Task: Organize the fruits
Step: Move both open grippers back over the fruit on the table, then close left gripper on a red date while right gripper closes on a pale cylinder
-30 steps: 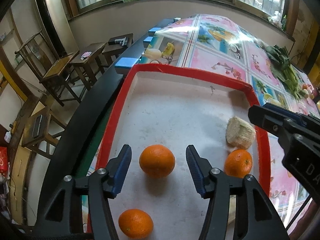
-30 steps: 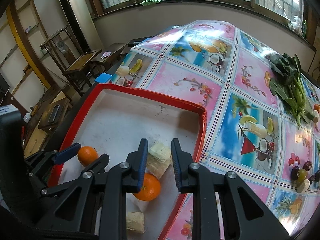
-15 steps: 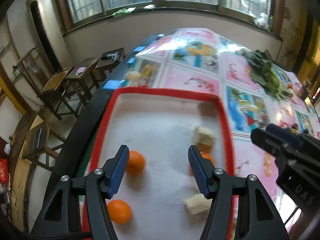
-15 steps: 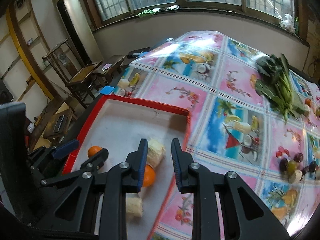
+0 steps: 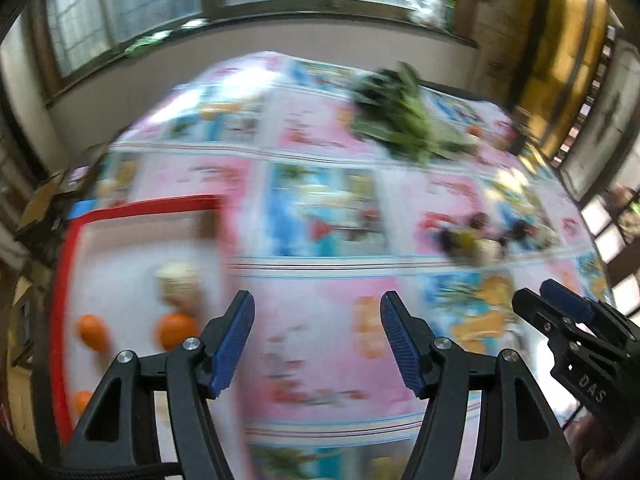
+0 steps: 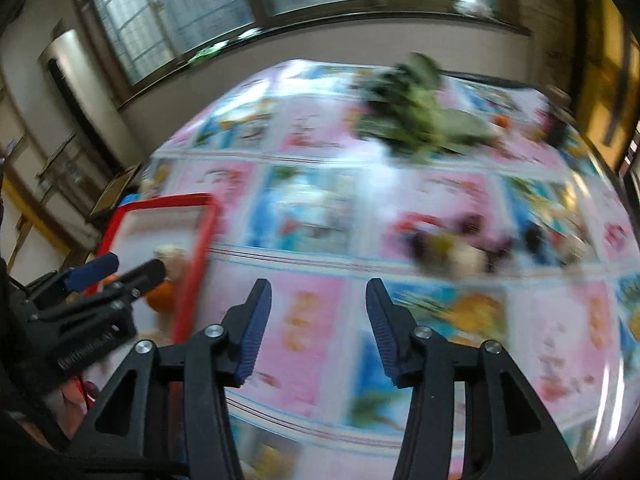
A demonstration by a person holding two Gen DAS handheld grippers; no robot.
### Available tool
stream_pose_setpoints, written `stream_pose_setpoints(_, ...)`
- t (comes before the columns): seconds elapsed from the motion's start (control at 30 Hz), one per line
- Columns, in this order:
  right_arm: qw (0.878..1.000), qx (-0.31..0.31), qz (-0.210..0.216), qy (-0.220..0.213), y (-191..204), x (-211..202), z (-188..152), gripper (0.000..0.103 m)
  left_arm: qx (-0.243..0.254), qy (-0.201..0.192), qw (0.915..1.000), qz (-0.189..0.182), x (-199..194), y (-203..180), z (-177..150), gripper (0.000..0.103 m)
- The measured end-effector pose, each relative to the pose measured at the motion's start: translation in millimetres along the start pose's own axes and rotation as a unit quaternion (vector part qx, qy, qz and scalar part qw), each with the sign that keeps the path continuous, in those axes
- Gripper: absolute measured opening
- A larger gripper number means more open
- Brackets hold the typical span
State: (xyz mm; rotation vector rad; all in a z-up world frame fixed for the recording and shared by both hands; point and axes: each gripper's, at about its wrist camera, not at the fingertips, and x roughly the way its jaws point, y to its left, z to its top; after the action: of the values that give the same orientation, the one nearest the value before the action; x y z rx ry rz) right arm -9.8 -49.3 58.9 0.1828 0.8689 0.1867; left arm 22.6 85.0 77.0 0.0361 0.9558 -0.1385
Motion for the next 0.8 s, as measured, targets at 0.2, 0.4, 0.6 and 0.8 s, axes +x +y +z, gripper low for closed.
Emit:
stream_pose_setpoints(0.2,0.998,0.040,-0.051,-0.005,-82.0,-19.8,-11.2,0.051,0.048,0.015,0.9984,-0.026,24.4,-54.5,5.5,0.065)
stream_pose_setpoints(0.4,0.993,0.076,-0.084,-0.010,-150.2,-26.3,-6.6,0.051,0.028,0.028,0.9988,-0.029,53.1,-65.7,23.2,0.065)
stream_pose_setpoints(0.6,0.991,0.093,-0.097,-0.003,-184.7,-5.9,7.1,0.051,0.024,0.040,0.9988,-0.016,77.0,-69.8,32.8,0.065)
stream_pose_setpoints(0.8,0.991,0.090,-0.096,0.013,-192.5,22.6,15.1,0.051,0.030,0.048,0.9983,-0.016,92.2,-69.1,36.3,0.065)
